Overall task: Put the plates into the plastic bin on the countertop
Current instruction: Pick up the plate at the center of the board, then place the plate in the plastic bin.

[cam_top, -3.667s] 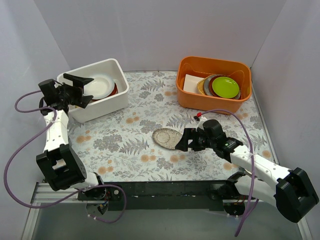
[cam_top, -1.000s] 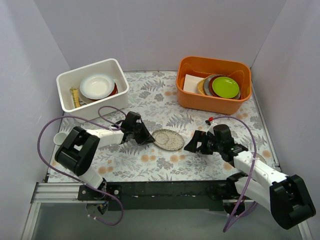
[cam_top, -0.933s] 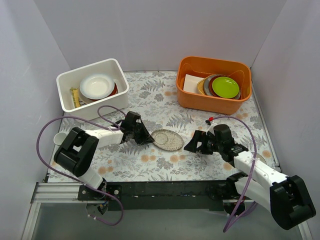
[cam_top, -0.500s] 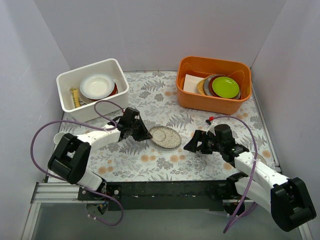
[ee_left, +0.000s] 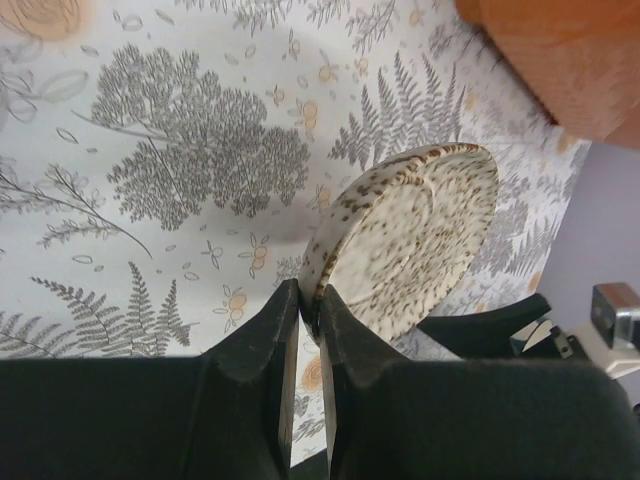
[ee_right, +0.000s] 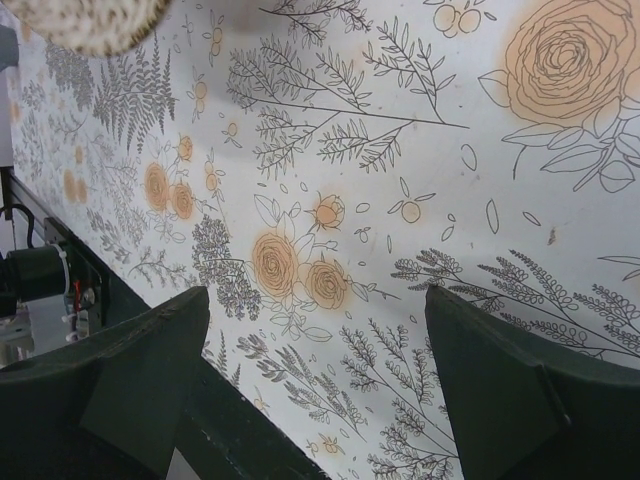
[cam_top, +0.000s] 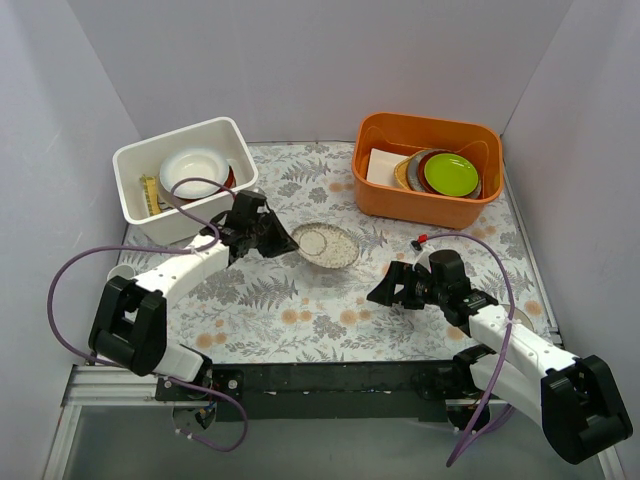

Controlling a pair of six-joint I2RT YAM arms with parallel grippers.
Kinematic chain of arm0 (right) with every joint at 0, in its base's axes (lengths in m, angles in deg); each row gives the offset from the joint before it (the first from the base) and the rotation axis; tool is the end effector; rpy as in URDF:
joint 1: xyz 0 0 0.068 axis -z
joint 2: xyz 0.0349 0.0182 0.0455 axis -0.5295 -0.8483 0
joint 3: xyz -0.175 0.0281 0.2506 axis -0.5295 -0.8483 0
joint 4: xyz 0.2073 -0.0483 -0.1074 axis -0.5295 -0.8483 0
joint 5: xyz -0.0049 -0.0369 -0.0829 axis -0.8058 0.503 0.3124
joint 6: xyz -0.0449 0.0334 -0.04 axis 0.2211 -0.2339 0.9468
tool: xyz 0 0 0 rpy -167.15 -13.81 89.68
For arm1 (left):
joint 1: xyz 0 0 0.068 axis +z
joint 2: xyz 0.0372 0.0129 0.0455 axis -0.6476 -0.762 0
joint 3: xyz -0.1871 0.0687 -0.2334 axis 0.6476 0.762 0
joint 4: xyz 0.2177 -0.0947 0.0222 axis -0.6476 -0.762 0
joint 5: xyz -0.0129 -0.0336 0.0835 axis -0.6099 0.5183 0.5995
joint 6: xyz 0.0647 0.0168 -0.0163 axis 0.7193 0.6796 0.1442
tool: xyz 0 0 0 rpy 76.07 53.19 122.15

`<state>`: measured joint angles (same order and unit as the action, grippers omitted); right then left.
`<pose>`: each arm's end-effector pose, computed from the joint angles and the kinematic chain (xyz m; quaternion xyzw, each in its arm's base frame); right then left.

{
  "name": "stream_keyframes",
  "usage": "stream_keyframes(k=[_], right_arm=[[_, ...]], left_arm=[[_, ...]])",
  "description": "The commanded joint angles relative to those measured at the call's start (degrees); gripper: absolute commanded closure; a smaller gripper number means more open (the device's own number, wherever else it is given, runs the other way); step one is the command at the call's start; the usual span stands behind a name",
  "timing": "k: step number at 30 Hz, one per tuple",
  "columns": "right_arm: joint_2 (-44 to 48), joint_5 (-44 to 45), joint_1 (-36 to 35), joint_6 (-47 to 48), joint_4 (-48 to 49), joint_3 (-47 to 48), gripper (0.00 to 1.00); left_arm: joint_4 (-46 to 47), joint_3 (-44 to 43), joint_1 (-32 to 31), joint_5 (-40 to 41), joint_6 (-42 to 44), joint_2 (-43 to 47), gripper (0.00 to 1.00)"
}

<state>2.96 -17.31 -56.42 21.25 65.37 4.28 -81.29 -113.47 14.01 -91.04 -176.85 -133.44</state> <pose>0.1364 0.0849 0.2011 -0.0081 0.8774 0.3691 0.3063 0.2515 -0.1368 0.2574 -0.4466 0.8157 -0.3495 0.1143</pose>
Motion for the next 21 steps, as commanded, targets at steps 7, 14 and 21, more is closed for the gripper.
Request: stream_keyframes(k=[7,14,21], right_arm=[[0.4,-1.2,0.1,-0.3,2.7,-0.6,0.04],[-0.1,-1.5,0.4,-0.2,3.0,-0.9,0.04],[-0.2,-1.4,0.3,0.0,3.0,-1.1,0.04]], left_arm=[[-1.9,-11.2,10.3,-7.4,3.8,2.6,1.0],[-5.8,-21.3,13.5,-9.6,6.0,-1.1,1.0],[-6.3,-26.4,17.2,-12.7,6.0,-4.2,1.0]])
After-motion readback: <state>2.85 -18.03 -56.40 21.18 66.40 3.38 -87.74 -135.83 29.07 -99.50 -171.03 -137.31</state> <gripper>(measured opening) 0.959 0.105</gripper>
